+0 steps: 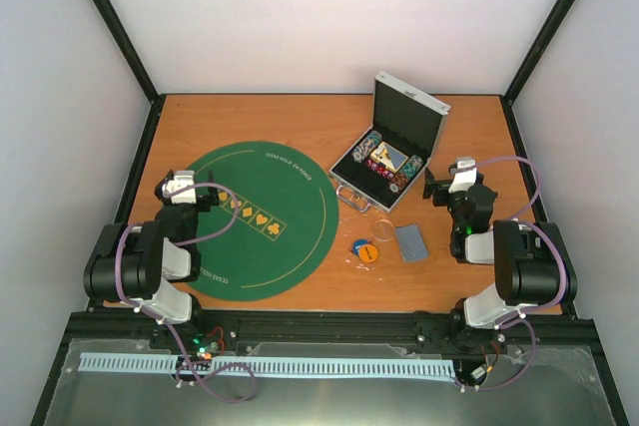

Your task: Distribute texas hold em gaming equipment

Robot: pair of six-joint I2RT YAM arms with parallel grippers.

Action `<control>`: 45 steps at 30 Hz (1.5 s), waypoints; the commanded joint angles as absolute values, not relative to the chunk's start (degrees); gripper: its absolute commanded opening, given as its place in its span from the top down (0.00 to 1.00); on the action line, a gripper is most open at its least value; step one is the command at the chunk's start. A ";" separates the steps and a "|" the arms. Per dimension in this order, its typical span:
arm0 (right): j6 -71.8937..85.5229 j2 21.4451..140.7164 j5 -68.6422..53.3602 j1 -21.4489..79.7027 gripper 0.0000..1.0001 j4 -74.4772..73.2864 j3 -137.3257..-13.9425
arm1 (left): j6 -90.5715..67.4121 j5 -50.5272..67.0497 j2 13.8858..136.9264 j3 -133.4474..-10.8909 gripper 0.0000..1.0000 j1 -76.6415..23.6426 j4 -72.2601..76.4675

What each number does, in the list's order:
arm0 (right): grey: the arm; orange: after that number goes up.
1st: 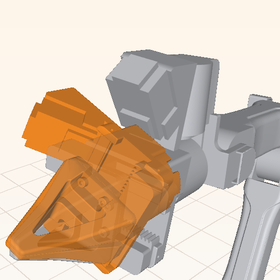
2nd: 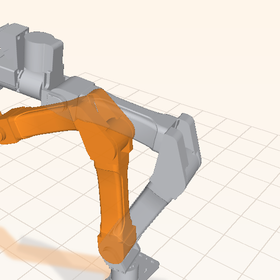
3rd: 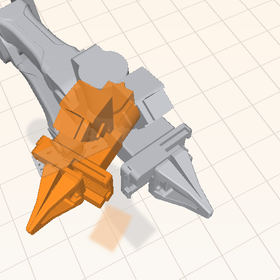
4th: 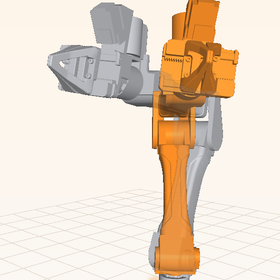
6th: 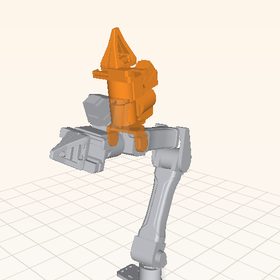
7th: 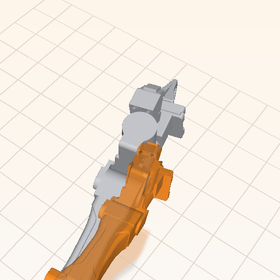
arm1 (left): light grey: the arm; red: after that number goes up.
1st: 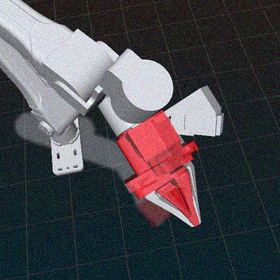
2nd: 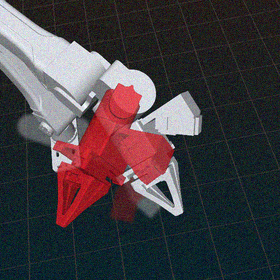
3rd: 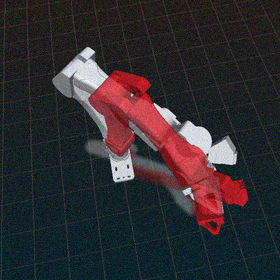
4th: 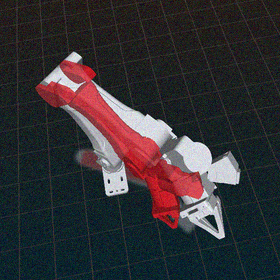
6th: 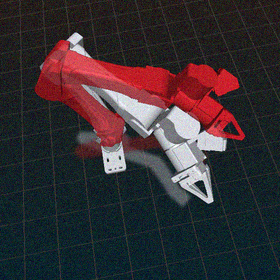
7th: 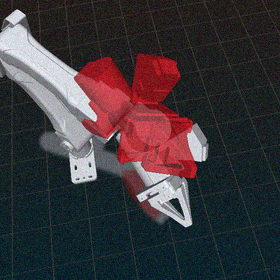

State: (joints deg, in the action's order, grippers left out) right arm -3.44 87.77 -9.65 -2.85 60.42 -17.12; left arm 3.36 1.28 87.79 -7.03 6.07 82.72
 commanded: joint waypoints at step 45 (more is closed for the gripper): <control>-5.34 79.46 -18.86 24.37 0.04 -28.14 -73.51 | 23.53 34.71 62.21 -72.12 0.00 7.12 -51.71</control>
